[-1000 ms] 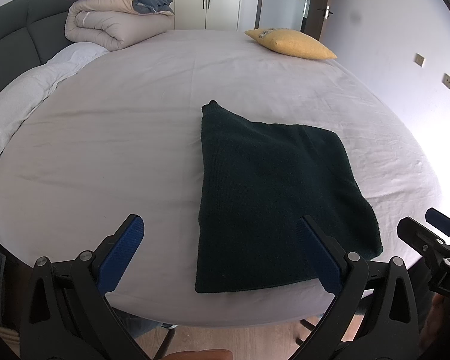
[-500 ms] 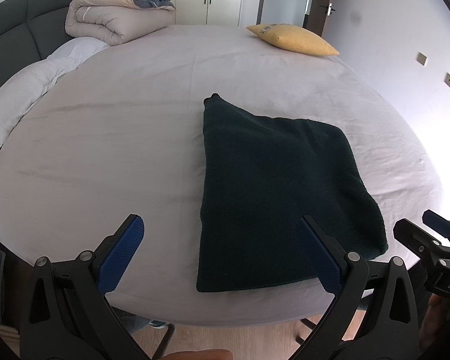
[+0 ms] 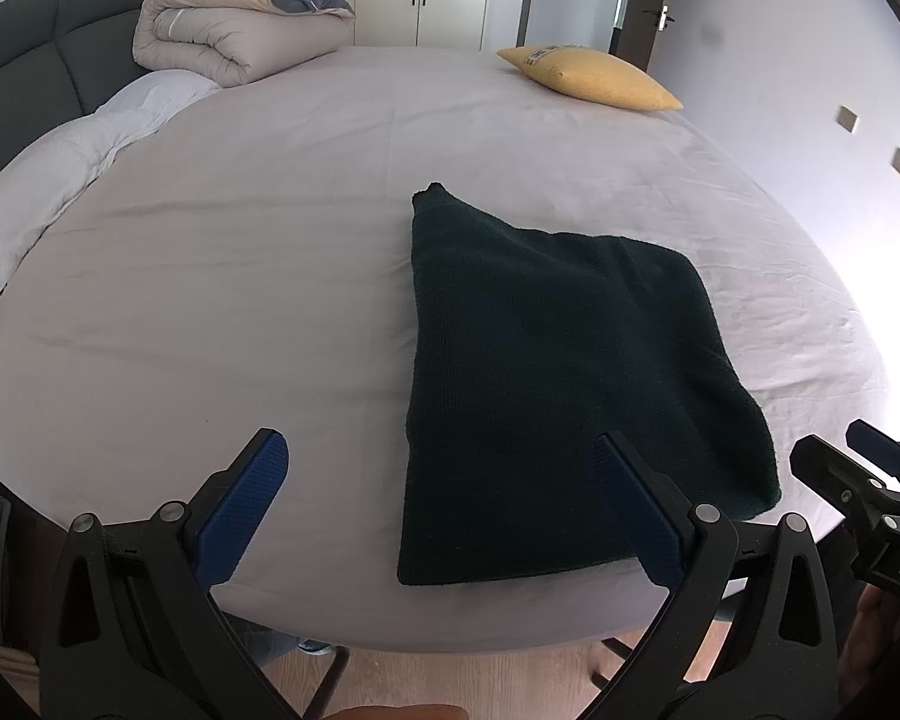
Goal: Fold small clothes
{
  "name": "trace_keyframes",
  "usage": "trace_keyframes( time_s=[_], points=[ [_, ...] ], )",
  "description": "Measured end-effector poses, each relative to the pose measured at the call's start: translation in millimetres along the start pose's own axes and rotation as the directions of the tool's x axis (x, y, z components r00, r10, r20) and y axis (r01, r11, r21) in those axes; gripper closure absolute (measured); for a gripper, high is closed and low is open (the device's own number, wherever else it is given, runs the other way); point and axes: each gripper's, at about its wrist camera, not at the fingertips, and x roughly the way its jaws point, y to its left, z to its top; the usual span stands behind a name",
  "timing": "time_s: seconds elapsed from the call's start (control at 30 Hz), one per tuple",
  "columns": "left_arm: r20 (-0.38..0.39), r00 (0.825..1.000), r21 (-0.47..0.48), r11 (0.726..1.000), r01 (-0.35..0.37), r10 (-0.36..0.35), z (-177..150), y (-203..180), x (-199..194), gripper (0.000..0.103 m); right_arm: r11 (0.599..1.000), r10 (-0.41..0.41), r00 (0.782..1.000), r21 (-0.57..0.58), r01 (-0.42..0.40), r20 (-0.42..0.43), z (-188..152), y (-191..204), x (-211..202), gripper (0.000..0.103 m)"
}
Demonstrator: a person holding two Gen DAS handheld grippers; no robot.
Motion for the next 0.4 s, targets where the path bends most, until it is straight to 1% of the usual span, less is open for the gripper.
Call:
trace_keyframes(
  time_s=[0.4],
  points=[
    [0.005,1.0,-0.003,1.0,-0.006,0.006,-1.3,2.5,0.1,0.0,1.0,0.007,1.0,-0.002,-0.007,-0.004,2.8,-3.1,0.3,0.0]
  ],
)
